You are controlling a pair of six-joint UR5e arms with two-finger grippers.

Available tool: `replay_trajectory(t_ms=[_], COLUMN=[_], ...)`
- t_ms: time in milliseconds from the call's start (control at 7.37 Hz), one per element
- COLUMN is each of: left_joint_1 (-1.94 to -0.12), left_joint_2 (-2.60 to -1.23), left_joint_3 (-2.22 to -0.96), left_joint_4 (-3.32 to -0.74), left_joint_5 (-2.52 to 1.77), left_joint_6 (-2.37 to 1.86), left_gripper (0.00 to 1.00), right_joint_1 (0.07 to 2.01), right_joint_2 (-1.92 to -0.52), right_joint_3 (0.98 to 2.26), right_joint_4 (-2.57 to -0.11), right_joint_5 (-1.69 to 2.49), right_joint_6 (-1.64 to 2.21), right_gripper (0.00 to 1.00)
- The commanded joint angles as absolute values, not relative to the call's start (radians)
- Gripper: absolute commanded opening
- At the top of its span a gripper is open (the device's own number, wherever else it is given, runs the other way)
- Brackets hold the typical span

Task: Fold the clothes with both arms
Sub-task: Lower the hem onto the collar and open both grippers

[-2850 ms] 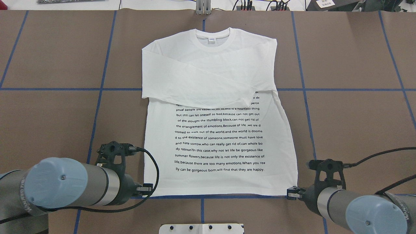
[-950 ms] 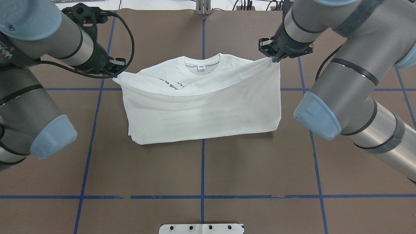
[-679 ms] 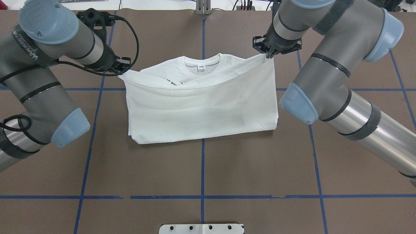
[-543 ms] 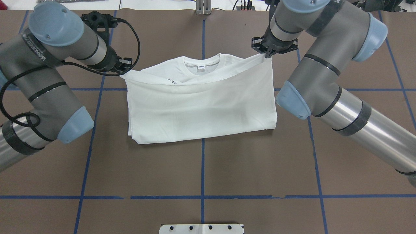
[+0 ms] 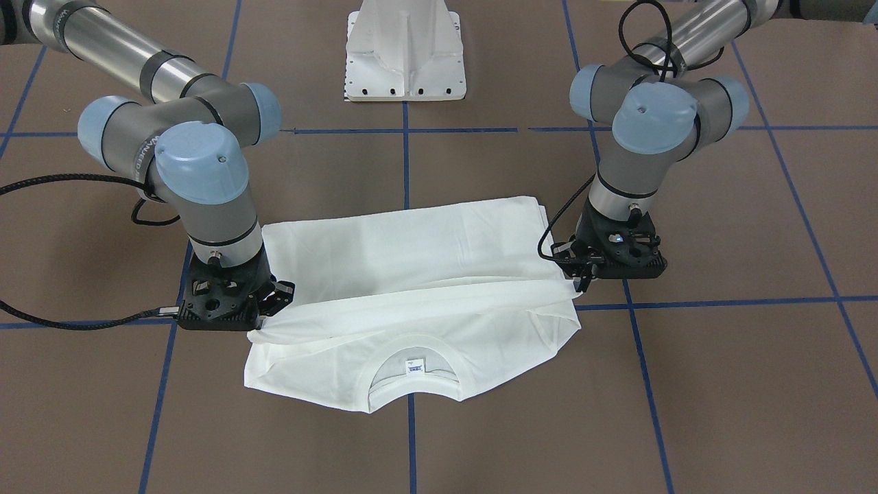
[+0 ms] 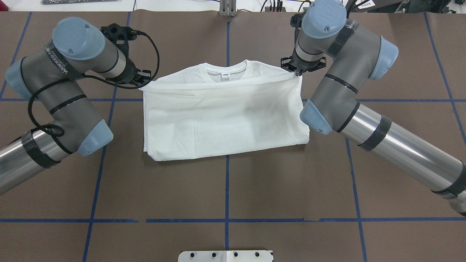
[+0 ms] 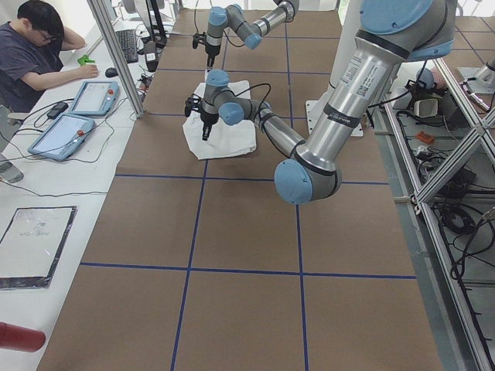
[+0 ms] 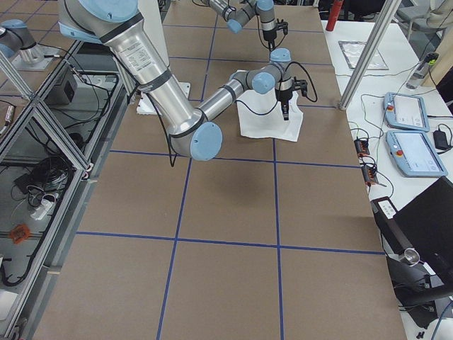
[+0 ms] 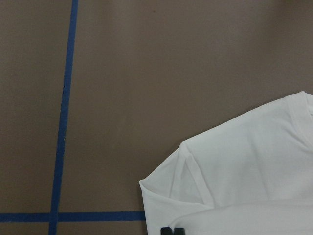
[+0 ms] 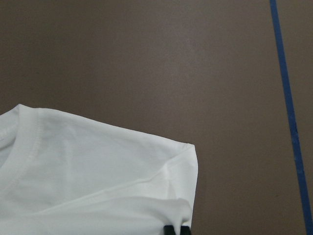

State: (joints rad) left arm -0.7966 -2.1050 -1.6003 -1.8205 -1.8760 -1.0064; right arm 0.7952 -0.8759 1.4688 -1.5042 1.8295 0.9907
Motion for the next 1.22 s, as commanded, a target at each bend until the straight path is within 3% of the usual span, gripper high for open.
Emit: replay_trajectory(t_ms=[0, 271, 407, 543, 1086], left_joint_1=[-0.770, -0.769, -0.770, -0.773, -0.709], left_joint_2=[-2.105, -2.105, -2.100, -2.092, -1.920], left_joint_3=[-1.580, -1.578, -1.589, -1.609, -1.808], left_joint_4=[-1.839, -1.841, -1.839, -1.838, -1.839], left_joint_5=[-1.876, -1.876, -1.879, -1.885, -1.953], left_joint_6=[-1.006, -1.006, -0.977, -0.945, -0.956], left_gripper=[0.00, 0.00, 0.66, 1.00, 1.00], right_joint_1=[0.770, 0.769, 0.769, 0.769, 0.776], right_joint_2=[-0.877, -0.885, -0.890, -0.887, -0.903], right_joint_3=[1.460, 1.459, 1.456, 1.451, 1.469], right_joint_4=[-1.491, -1.489, -1.489, -1.488, -1.483], right_joint_5=[1.815, 1.815, 1.815, 1.815, 1.824], right_joint_6=[0.991, 0.989, 0.988, 0.976, 0.956], right_gripper=[0.00, 0.00, 0.84, 1.00, 1.00])
